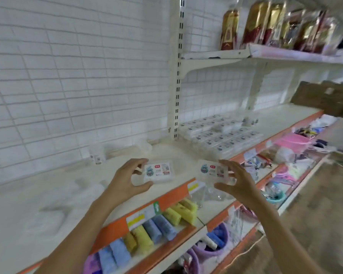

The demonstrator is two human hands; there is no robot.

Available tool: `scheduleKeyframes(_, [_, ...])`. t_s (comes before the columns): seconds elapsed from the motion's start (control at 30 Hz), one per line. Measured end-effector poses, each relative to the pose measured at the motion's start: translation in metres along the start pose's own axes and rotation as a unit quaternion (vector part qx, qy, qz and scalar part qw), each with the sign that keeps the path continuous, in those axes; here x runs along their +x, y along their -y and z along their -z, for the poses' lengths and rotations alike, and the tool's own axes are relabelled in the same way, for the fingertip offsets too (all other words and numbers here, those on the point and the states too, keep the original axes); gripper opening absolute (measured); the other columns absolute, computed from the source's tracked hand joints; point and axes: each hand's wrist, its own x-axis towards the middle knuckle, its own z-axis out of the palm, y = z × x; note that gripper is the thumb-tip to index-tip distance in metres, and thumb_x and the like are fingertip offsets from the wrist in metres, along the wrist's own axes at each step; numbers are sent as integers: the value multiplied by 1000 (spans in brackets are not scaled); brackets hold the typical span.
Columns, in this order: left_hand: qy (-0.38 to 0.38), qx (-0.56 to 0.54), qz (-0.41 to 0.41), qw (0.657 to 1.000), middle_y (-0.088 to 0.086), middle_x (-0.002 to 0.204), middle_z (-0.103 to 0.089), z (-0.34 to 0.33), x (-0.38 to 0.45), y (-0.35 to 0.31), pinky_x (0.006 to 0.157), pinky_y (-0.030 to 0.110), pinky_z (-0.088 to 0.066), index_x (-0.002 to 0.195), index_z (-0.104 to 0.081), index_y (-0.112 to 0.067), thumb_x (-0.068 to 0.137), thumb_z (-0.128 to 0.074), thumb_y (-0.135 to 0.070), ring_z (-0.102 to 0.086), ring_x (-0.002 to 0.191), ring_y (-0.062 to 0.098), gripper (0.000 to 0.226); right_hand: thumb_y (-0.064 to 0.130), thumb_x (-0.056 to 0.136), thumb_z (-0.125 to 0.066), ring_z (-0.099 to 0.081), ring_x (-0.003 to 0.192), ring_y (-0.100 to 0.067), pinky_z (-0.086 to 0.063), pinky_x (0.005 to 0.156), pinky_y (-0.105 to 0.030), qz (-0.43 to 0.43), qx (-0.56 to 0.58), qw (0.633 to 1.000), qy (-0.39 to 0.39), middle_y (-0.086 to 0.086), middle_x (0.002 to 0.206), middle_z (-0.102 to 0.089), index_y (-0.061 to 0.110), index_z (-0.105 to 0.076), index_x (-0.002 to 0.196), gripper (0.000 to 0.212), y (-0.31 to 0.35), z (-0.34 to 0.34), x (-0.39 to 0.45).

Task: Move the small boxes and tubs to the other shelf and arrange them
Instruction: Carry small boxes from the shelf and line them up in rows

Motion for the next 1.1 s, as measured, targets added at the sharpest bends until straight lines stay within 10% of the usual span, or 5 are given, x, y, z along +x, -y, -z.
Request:
scheduleKeyframes(0.57, [34,-59,16,998,-19,106,-50,-216,32,-107,77,7,-44,108,-45,-41,57,-63,-55,-50,99,-8,55,16,67,-81,-54,101,-13,-45,78,-16,-94,-27,995,-3,7,114,-46,25,-50,122,64,-163,151,-90])
scheduleKeyframes(0.87, [-15,-22,36,999,-11,108,-55,-241,106,-93,77,3,-41,104,-46,-45,65,-80,-29,-52,98,-9,55,16,69,-78,-50,111,-14,-53,87,-33,-37,-22,998,36,11,118,-44,25,-46,129,68,-203,161,9])
scheduleKeyframes(1.0, [-53,6,45,998,-11,106,-56,-243,152,-70,78,2,-40,104,-48,-42,65,-83,-18,-53,95,-10,58,14,71,-77,-42,107,-7,-39,80,-3,16,-32,998,55,7,120,-43,21,-45,131,68,-211,158,84])
scheduleKeyframes(1.1, [-76,11,65,995,-7,108,-57,-242,187,-54,80,6,-45,108,-51,-36,67,-80,-13,-53,97,-6,55,15,72,-76,-44,106,-8,-35,76,-4,44,-27,994,94,3,126,-43,20,-44,132,68,-216,156,141])
